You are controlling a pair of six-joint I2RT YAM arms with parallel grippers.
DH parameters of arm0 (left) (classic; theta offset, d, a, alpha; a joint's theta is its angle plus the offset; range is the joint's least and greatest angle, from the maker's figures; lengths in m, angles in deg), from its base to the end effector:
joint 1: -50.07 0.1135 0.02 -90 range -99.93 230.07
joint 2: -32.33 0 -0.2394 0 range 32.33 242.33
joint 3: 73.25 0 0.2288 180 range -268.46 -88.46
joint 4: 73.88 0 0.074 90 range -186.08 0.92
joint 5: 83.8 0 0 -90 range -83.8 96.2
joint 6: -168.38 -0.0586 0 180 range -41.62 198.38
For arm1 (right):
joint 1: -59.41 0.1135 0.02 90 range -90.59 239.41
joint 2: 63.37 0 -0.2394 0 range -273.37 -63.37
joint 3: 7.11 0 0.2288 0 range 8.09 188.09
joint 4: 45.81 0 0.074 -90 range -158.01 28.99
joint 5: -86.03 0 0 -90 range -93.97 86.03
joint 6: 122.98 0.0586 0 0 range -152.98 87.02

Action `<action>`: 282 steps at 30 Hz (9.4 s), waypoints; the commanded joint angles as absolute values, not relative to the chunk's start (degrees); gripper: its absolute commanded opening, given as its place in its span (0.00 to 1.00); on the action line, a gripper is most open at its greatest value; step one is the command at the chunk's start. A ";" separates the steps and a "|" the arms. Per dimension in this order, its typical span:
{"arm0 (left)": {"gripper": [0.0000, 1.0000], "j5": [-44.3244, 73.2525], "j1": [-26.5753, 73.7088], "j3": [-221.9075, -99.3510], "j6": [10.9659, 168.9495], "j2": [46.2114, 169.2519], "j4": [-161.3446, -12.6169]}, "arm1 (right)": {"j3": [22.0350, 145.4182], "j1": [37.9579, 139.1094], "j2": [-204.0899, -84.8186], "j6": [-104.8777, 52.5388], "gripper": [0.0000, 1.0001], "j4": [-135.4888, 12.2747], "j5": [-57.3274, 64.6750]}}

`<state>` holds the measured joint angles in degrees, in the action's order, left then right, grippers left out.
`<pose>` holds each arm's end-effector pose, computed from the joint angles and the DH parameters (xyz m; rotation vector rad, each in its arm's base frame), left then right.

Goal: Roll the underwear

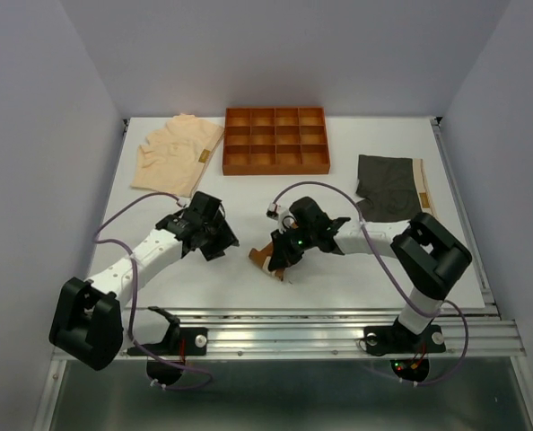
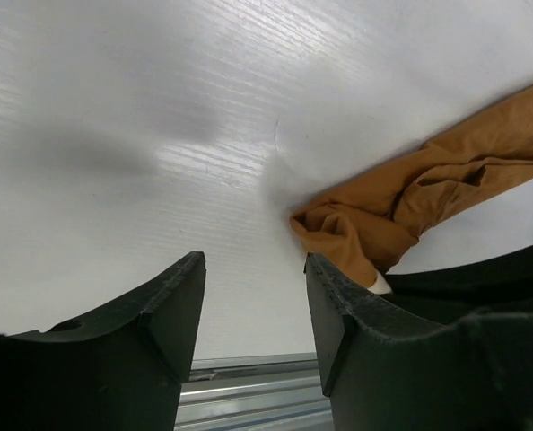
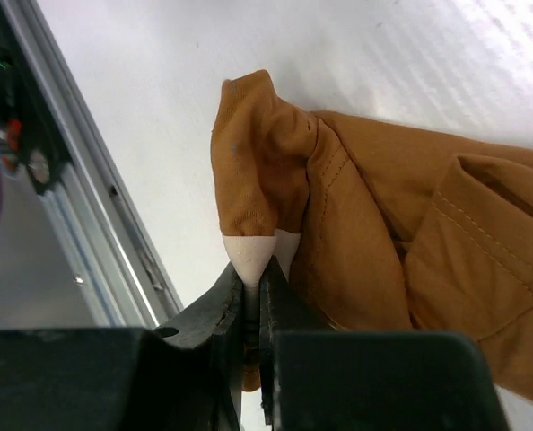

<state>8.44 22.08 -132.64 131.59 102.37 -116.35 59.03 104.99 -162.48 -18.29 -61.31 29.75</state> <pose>0.2132 -0.1159 0.1902 -0.5536 2.5528 -0.6056 0.2086 0.2593 0.1335 -0.9655 2.3896 1.1585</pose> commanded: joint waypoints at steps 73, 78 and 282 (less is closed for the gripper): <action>0.00 8.49 10.34 -140.84 127.24 118.99 -120.72 | 52.38 117.66 -140.01 -38.25 1.00 -56.43 4.68; 0.00 9.89 10.34 -141.55 127.95 119.07 -123.45 | 54.67 124.53 -144.75 -41.51 1.00 -57.67 -1.24; 0.59 13.14 15.61 -129.33 134.46 103.78 -116.95 | 44.22 105.46 -174.20 1.12 0.01 -31.03 30.05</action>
<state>11.53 15.41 -130.83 137.23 105.05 -119.00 46.64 106.50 -171.47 -0.45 -20.08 34.03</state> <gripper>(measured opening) 0.593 0.282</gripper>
